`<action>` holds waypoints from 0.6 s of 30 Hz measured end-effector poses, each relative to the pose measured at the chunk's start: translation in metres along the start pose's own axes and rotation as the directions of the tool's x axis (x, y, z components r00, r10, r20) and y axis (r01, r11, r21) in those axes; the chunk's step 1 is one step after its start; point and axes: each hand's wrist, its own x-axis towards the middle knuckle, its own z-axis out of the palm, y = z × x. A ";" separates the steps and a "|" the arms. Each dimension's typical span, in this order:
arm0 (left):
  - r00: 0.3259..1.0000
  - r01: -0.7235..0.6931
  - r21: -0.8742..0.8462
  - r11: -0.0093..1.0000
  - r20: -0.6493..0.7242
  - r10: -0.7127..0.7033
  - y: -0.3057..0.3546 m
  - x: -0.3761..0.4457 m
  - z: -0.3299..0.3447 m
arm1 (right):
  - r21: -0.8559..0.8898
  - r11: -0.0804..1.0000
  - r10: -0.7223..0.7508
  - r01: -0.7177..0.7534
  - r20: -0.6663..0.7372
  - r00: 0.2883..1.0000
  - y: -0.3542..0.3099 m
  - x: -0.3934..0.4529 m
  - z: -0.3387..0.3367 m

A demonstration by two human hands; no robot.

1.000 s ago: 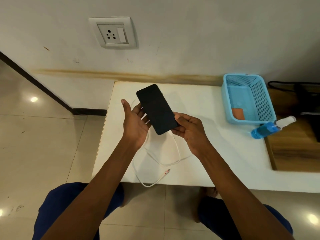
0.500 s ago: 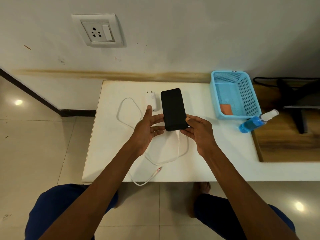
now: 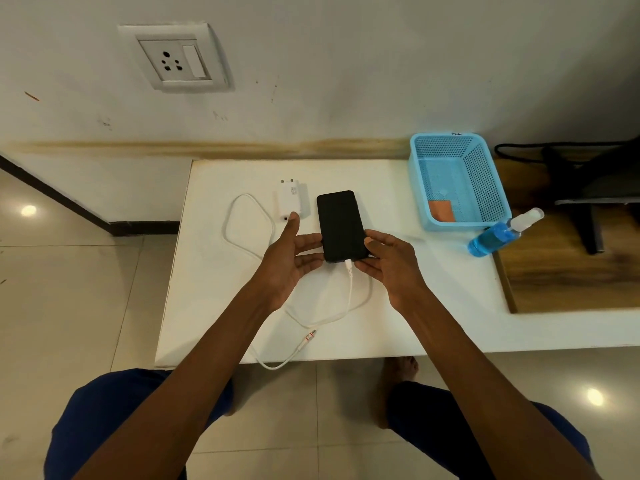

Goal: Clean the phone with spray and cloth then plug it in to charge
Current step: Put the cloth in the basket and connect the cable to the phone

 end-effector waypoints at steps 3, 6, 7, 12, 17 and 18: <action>1.000 0.000 -0.008 1.000 -0.013 0.000 0.002 0.000 0.001 | -0.013 1.000 0.010 -0.010 0.009 1.000 0.001 0.001 -0.001; 1.000 0.007 -0.008 1.000 -0.025 -0.007 0.002 0.000 0.001 | -0.005 0.999 0.035 -0.035 0.011 0.999 0.001 0.000 0.000; 1.000 0.010 -0.008 1.000 -0.030 -0.010 0.002 0.000 0.001 | 0.004 0.999 0.042 -0.042 0.006 0.999 0.000 0.000 0.001; 0.999 0.025 0.014 1.000 -0.042 -0.024 0.002 0.001 0.001 | -0.064 0.997 0.042 -0.042 0.008 0.999 -0.002 -0.001 0.003; 0.998 0.040 0.050 0.998 -0.045 -0.038 0.001 0.003 0.001 | -0.152 0.988 0.005 -0.007 -0.013 1.000 -0.002 0.002 0.003; 0.998 0.039 0.056 0.998 -0.046 -0.036 0.001 0.003 0.001 | -0.149 0.989 0.006 -0.007 -0.010 1.000 -0.002 0.003 0.002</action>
